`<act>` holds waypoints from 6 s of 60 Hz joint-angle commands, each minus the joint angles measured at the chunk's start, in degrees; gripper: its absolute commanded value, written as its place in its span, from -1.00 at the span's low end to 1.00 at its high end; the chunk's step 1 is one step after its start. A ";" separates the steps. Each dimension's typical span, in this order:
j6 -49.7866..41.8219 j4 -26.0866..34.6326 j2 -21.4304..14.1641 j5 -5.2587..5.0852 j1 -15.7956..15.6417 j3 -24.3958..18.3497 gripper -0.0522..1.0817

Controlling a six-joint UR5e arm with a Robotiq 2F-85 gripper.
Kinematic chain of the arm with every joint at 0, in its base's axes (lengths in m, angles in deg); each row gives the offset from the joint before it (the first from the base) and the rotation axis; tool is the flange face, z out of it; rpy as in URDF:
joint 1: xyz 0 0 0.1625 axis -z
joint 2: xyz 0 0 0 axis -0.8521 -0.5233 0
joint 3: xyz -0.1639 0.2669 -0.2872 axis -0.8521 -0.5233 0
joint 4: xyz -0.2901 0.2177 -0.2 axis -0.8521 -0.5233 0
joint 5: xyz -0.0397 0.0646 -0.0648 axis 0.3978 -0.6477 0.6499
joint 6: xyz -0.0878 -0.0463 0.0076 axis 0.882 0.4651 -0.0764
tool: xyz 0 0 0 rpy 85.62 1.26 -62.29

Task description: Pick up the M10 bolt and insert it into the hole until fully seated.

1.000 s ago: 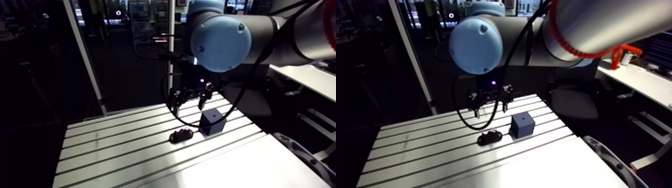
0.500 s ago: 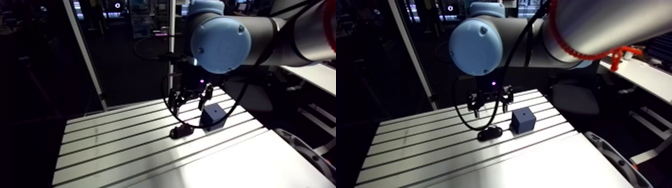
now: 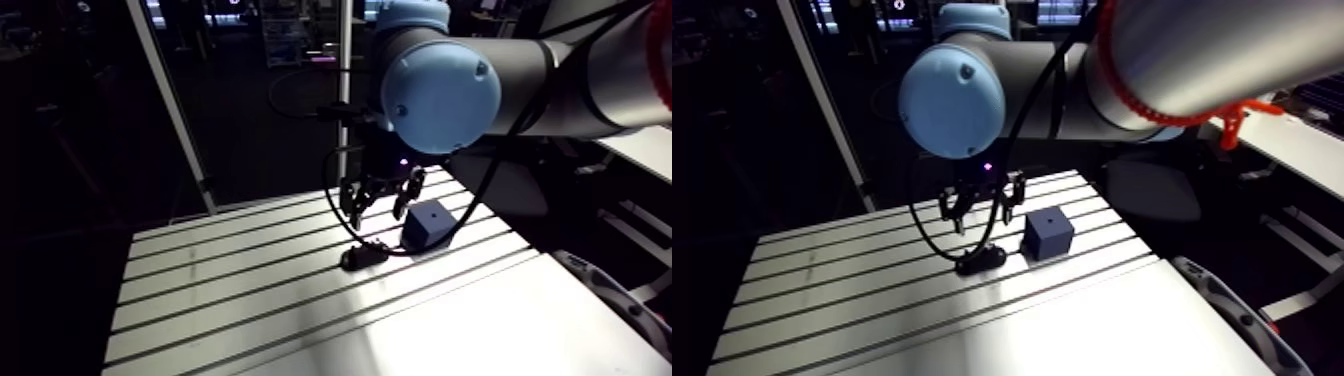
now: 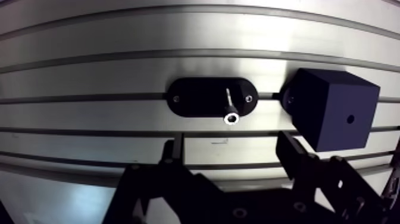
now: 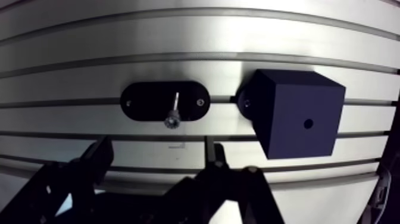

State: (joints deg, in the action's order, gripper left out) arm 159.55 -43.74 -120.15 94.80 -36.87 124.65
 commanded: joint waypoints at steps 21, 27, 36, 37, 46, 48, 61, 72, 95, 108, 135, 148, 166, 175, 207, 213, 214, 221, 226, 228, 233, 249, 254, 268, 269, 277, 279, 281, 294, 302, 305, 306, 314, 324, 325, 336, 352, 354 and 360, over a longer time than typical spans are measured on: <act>-0.17 -0.63 0.78 -0.04 -0.03 0.37 -0.29; -0.26 -0.63 0.87 -0.04 -0.03 0.28 -0.22; -0.18 -0.63 1.38 -0.04 -0.03 0.11 -0.18; -0.25 -0.63 1.40 -0.04 -0.03 0.18 -0.18; -0.18 -2.10 1.82 0.03 -0.03 0.19 -0.15; -0.17 -2.65 1.91 0.12 -0.03 0.27 -0.13; -0.36 -3.36 2.37 0.84 -0.03 0.28 -0.13; -0.35 -3.36 2.78 0.84 -0.29 0.19 -0.12; -0.43 -3.44 3.42 1.01 -0.38 0.28 -0.10; -0.43 -3.71 3.67 1.10 -0.38 0.37 -0.10; -0.43 -4.21 4.19 1.89 -0.38 0.37 -0.03; -0.52 -4.40 4.30 1.99 -0.38 0.69 -0.01; -0.52 -4.68 4.83 1.98 -0.38 0.81 0.03; -0.52 -4.68 5.00 1.98 -0.39 0.81 0.03; -0.52 -4.68 5.53 1.98 -0.38 0.81 0.06; -0.52 -4.68 5.53 1.98 -0.39 0.81 0.09; -0.45 -4.68 5.53 1.98 -0.38 0.73 0.09; -0.44 -4.68 5.53 1.98 -0.38 0.72 0.10; -0.44 -4.68 5.53 1.98 -0.38 0.65 0.17; -0.43 -4.68 5.53 1.98 -0.38 0.63 0.17; -0.43 -4.68 5.53 1.98 -0.38 0.63 0.18; -0.26 -4.68 5.53 1.98 -0.38 0.63 0.20; -0.18 -4.68 5.53 1.98 -0.38 0.63 0.20; -0.17 -4.59 5.79 1.99 -0.38 0.55 0.23; -0.17 -4.59 5.79 1.99 -0.38 0.55 0.23; -0.10 -4.59 5.88 1.98 -0.38 0.63 0.27; -0.08 -4.59 5.88 1.98 -0.38 0.63 0.27; -0.08 -4.59 5.88 1.98 -0.38 0.63 0.27; -0.08 -4.59 5.81 1.98 -0.38 0.55 0.32; -0.08 -4.59 5.79 1.99 -0.38 0.55 0.35; -0.08 -4.59 5.79 2.06 -0.38 0.46 0.37; -0.08 -4.59 5.79 2.06 -0.38 0.46 0.37; -0.08 -4.51 5.71 1.98 -0.38 0.37 0.45; -0.08 -4.50 5.63 1.91 -0.46 0.29 0.53; -0.08 -4.50 5.63 1.91 -0.46 0.29 0.53; -0.08 -4.41 5.44 1.54 -0.54 -0.29 0.59; -0.08 -3.25 4.75 1.54 -0.73 -2.63 0.64; -0.08 -2.74 4.67 1.62 -0.73 -3.07 0.65; -0.08 -0.30 4.24 1.63 -0.73 -5.15 0.69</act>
State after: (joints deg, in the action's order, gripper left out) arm 159.47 -46.92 -115.27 96.38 -37.57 122.35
